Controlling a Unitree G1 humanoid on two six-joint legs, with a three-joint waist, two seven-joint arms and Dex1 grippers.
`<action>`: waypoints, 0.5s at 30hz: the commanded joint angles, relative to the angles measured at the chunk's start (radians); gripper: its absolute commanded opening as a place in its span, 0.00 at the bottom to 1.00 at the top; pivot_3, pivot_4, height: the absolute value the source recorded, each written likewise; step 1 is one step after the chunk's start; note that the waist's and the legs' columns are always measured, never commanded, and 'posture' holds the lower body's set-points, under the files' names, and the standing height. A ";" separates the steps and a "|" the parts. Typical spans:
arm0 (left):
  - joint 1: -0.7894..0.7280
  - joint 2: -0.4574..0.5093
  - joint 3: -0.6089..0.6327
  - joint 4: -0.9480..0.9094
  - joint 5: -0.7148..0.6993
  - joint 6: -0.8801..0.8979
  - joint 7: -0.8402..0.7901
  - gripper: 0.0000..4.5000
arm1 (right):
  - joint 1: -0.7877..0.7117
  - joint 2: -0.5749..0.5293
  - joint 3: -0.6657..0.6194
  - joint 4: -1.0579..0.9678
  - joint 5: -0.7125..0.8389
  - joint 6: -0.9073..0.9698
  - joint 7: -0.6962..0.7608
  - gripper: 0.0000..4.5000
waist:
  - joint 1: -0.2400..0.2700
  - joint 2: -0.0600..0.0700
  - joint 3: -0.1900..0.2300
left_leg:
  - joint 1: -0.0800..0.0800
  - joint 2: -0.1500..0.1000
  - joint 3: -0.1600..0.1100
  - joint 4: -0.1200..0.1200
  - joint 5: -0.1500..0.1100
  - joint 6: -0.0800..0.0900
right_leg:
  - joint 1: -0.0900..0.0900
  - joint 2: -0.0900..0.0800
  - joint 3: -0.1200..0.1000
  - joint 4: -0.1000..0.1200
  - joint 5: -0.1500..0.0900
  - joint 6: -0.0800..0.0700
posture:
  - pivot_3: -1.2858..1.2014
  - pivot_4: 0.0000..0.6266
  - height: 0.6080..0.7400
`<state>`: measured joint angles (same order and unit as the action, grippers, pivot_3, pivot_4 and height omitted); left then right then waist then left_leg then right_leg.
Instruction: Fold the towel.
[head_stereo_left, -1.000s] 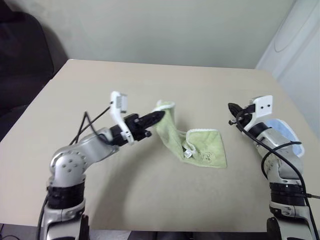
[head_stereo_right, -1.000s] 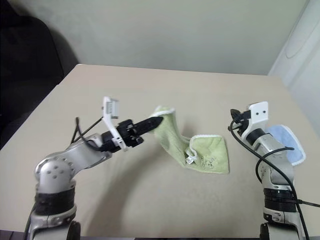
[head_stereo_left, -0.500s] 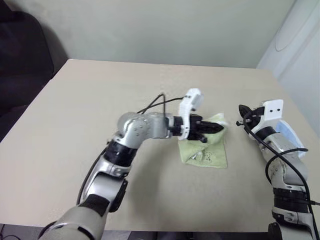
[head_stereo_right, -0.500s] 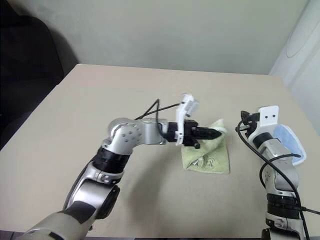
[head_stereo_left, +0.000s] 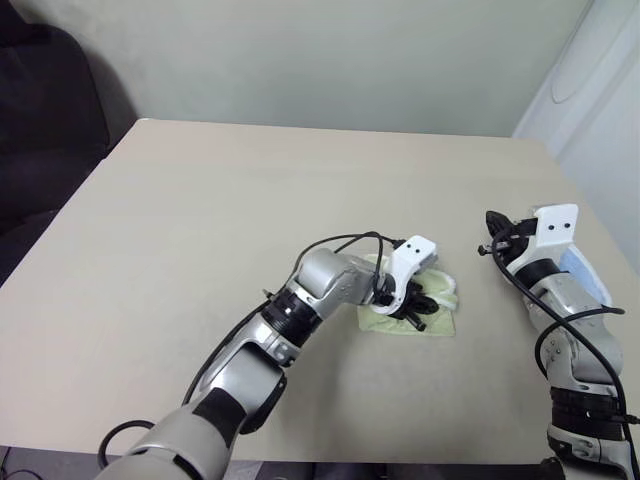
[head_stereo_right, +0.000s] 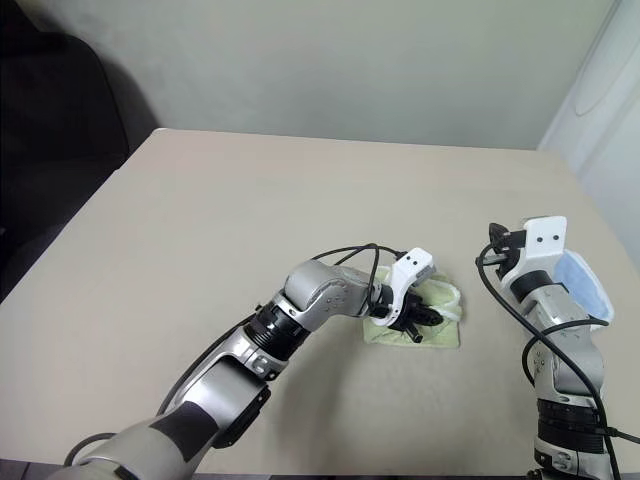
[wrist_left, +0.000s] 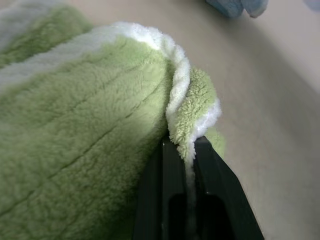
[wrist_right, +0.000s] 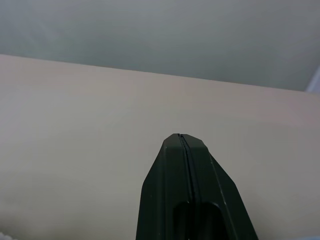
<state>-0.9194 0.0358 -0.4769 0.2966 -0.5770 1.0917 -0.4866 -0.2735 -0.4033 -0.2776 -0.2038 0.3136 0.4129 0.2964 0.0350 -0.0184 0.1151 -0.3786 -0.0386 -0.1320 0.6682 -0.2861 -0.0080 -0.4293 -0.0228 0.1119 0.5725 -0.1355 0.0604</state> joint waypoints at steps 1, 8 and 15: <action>0.024 -0.039 0.084 -0.020 -0.002 -0.011 -0.016 0.32 | -0.022 -0.010 -0.012 -0.030 0.008 -0.006 -0.004 0.00 | 0.000 0.000 0.000 | 0.000 0.000 0.000 0.000 0.000 0.000 | 0.000 0.000 0.000 0.000 0.000 0.000 | 0.52 0.24 1.00; 0.036 -0.079 0.251 -0.087 -0.058 0.031 -0.033 0.90 | -0.043 -0.016 0.005 -0.008 0.007 -0.006 0.011 0.00 | 0.000 0.000 0.000 | 0.000 0.000 0.001 0.000 0.001 0.001 | 0.000 0.000 0.000 0.000 0.000 0.004 | 0.52 0.24 1.00; 0.061 -0.009 0.425 -0.235 -0.138 0.007 -0.076 0.99 | -0.036 -0.030 0.002 -0.019 0.035 0.025 0.043 0.00 | 0.000 0.000 0.000 | 0.000 0.000 0.001 0.000 0.001 0.001 | 0.000 0.000 0.000 0.000 0.002 0.001 | 0.52 0.24 1.00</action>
<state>-0.8592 0.0144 -0.0989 0.1244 -0.6892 1.1331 -0.5409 -0.2977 -0.4156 -0.2623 -0.1880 0.3220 0.4269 0.3175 0.0346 -0.0181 0.1152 -0.3783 -0.0381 -0.1314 0.6685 -0.2853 -0.0071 -0.4295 -0.0225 0.1121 0.5726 -0.1331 0.0618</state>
